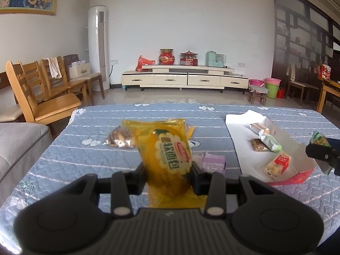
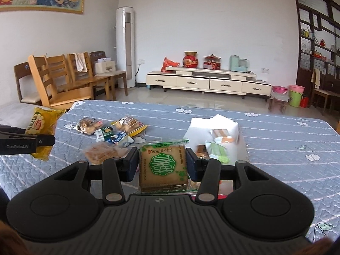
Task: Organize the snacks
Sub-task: 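Carry the yellow bread bag with the left gripper while the right carries the square cake to the box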
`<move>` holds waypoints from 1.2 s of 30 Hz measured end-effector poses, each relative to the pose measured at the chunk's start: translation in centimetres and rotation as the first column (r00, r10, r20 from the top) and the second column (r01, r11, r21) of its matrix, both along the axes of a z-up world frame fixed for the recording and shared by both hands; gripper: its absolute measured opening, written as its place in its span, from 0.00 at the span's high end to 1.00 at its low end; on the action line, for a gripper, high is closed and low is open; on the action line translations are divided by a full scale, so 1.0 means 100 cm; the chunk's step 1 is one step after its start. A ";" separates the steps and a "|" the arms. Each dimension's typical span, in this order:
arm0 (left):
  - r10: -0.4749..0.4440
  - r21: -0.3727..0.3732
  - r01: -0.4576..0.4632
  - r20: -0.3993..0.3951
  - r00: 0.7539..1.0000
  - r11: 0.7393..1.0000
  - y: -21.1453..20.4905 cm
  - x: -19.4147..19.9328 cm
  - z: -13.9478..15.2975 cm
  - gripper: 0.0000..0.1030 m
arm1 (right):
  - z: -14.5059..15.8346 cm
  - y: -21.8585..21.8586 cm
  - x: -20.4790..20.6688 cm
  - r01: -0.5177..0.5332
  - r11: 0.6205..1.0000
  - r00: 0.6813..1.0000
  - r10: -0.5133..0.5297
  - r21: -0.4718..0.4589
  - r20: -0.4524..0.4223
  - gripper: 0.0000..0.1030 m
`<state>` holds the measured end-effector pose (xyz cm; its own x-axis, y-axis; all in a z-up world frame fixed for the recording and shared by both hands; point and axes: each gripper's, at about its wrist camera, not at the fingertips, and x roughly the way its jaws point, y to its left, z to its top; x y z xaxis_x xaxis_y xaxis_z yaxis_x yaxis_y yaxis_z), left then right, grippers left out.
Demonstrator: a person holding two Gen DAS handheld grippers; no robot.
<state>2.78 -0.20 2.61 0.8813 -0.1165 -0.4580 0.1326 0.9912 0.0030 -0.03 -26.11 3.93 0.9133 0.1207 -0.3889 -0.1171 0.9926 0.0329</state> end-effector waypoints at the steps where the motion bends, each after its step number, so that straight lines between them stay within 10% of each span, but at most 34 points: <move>1: -0.003 0.002 0.003 0.000 1.000 1.000 -0.001 0.000 0.000 0.61 | 0.000 -0.002 0.000 0.006 1.000 1.000 -0.006 0.002 0.001 0.43; 36: -0.034 0.030 0.034 -0.018 0.999 0.999 -0.019 0.003 0.002 0.61 | 0.000 -0.009 -0.005 0.068 0.997 0.998 -0.068 0.029 0.001 0.43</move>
<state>3.05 -2.07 2.80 0.8690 -0.1321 -0.4769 0.1663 0.9856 0.0299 -0.52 -26.96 3.88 0.9207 0.0692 -0.3841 -0.0494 0.9969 0.0613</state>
